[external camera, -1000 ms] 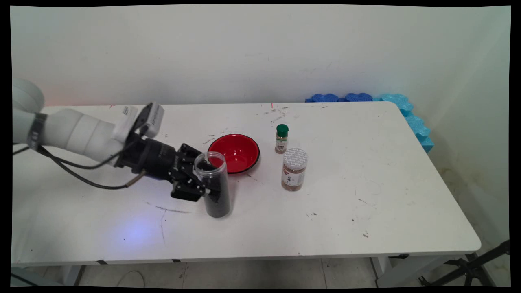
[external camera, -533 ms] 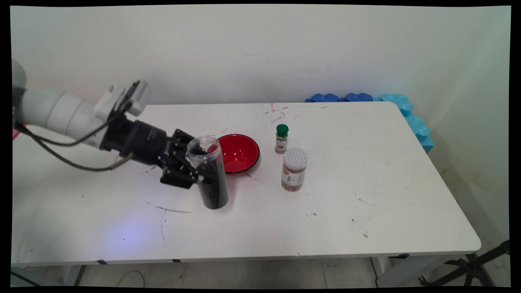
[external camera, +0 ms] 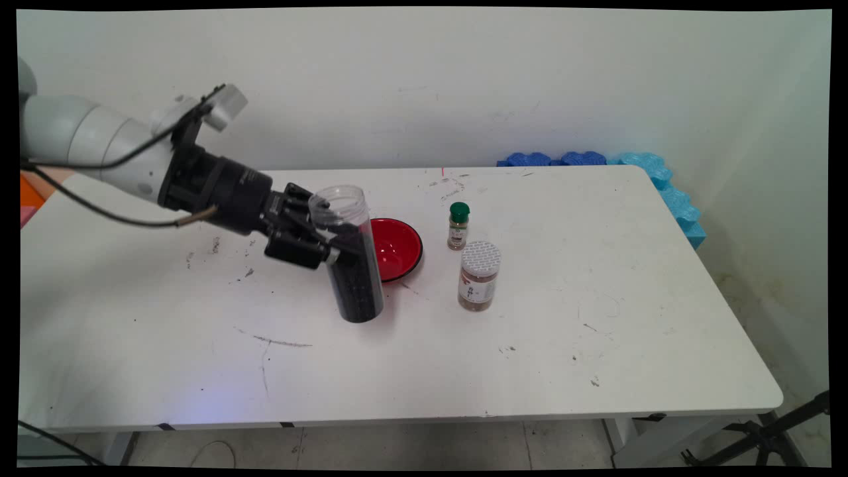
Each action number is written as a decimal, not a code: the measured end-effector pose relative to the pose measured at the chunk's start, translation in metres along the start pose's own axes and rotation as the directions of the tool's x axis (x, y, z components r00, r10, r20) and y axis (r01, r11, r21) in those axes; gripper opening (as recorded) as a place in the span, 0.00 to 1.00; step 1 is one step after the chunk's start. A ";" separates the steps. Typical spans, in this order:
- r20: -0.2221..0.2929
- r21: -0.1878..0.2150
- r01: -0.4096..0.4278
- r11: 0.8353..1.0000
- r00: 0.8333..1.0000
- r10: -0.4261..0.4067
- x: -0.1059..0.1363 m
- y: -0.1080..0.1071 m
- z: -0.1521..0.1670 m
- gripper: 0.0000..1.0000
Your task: Pour the black seasoning powder in the red bowl
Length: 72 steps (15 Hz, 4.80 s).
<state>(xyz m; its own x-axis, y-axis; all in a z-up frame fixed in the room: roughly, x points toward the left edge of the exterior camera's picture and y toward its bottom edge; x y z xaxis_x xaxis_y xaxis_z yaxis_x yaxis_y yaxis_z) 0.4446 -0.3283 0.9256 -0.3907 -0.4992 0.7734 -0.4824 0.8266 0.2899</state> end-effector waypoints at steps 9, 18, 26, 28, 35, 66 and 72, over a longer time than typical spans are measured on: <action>-0.068 -0.045 0.361 0.931 0.929 -0.364 0.020 -0.026 -0.001 0.00; -0.072 -0.065 0.647 0.760 0.756 -0.650 0.012 -0.050 0.006 0.00; -0.049 -0.090 0.824 0.559 0.557 -0.829 0.002 -0.064 0.018 0.00; -0.043 -0.096 0.857 0.507 0.505 -0.862 0.000 -0.067 0.020 0.00; -0.012 -0.109 0.947 0.302 0.303 -0.953 -0.008 -0.080 0.034 0.00; 0.124 -0.177 0.906 -0.383 -0.366 -0.922 -0.006 -0.107 0.060 0.00; 0.134 -0.178 0.889 -0.423 -0.404 -0.905 -0.007 -0.109 0.060 0.00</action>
<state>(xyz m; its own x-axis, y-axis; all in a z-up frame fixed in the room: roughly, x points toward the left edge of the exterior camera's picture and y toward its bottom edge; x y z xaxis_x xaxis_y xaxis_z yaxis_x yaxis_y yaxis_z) 0.4528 -0.4299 0.8546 0.4892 -0.5813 -0.6502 -0.0038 -0.7469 0.6649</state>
